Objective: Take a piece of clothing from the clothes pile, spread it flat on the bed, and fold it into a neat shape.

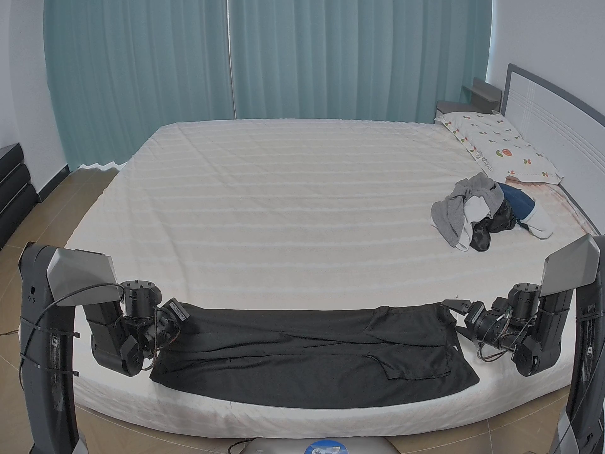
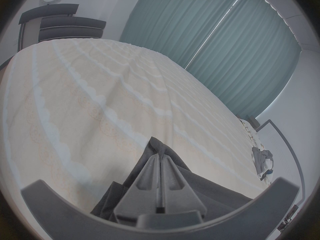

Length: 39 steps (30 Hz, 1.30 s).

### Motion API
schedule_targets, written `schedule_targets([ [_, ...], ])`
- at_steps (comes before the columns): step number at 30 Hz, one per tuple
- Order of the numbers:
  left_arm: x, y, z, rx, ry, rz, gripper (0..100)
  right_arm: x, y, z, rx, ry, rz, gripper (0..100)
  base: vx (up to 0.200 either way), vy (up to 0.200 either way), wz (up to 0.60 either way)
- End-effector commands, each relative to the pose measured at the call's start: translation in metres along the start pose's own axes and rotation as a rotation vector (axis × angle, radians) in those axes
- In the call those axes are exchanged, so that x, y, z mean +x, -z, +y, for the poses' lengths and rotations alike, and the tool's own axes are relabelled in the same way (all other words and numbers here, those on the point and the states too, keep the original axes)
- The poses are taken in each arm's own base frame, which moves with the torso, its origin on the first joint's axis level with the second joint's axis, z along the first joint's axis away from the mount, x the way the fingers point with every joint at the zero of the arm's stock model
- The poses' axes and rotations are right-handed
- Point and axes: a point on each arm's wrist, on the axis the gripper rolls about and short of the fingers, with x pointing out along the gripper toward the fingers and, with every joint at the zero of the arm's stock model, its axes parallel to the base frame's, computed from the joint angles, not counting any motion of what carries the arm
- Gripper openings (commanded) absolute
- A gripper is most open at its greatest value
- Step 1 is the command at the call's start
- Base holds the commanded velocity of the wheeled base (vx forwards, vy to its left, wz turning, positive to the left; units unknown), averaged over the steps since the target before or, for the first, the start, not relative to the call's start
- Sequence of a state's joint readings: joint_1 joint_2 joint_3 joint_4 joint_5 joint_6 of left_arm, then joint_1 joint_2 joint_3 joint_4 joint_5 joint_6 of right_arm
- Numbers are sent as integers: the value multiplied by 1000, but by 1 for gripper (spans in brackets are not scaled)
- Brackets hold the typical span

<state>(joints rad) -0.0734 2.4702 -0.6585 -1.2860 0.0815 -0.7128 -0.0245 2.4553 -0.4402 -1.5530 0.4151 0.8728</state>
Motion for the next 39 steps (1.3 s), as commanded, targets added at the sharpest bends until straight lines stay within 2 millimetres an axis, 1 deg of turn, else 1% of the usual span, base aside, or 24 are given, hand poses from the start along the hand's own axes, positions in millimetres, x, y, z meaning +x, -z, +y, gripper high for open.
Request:
schedule_targets([
  [1, 0, 0, 0, -1, 3, 1, 100, 0, 0, 1, -5, -6, -4, 100, 0, 0, 0],
  [6, -1, -2, 0, -9, 6, -3, 100, 0, 0, 1, -3, -6, -4, 100, 0, 0, 0],
  [12, -12, -20, 1, -135, 34, -14, 100, -4, -1, 3, -7, -9, -5, 100, 0, 0, 0],
  [14, -15, -20, 3, -146, 44, 6, 100, -7, -2, 7, -15, -14, -10, 100, 0, 0, 0],
  [17, -19, -20, 8, -154, 54, 37, 100, -26, -4, 26, -47, -51, -15, 100, 0, 0, 0],
  [19, -20, -19, 9, -155, 55, 46, 100, -36, 13, 45, -66, -79, 45, 100, 0, 0, 0],
  [20, -20, -19, 9, -155, 53, 47, 100, -37, 23, 50, -73, -81, 77, 100, 0, 0, 0],
  [21, -19, -18, 10, -156, 50, 51, 100, -37, 23, 50, -73, -81, 77, 100, 0, 0, 0],
  [22, -19, -17, 10, -155, 51, 54, 100, -39, 42, 57, -85, -75, 134, 100, 0, 0, 0],
  [23, -19, -17, 11, -156, 49, 54, 100, -38, 50, 60, -95, -70, 148, 100, 0, 0, 0],
  [25, -19, -17, 11, -156, 49, 54, 100, -38, 50, 60, -95, -70, 148, 100, 0, 0, 0],
  [26, -20, -18, 9, -171, 54, 51, 100, -34, 57, 65, -114, -45, 120, 100, 0, 0, 0],
  [31, -22, -18, 5, -186, 62, 54, 100, -26, 69, 71, -131, -42, 148, 100, 0, 0, 0],
  [33, -26, -15, 6, -190, 56, 66, 100, -31, 86, 74, -121, 7, 191, 100, 0, 0, 0],
  [34, -26, -16, 5, -191, 60, 62, 100, -34, 91, 73, -112, 33, 195, 100, 0, 0, 0],
  [35, -26, -16, 5, -193, 61, 61, 100, -34, 91, 73, -112, 33, 195, 100, 0, 0, 0],
  [36, -26, -16, 5, -193, 60, 62, 100, -38, 101, 72, -76, 78, 185, 100, 0, 0, 0],
  [37, -26, -16, 5, -191, 60, 62, 100, -40, 105, 72, -25, 98, 175, 100, 0, 0, 0],
  [39, -25, -14, 6, -186, 54, 67, 100, -41, 104, 72, 70, 107, 158, 100, 0, 0, 0],
])
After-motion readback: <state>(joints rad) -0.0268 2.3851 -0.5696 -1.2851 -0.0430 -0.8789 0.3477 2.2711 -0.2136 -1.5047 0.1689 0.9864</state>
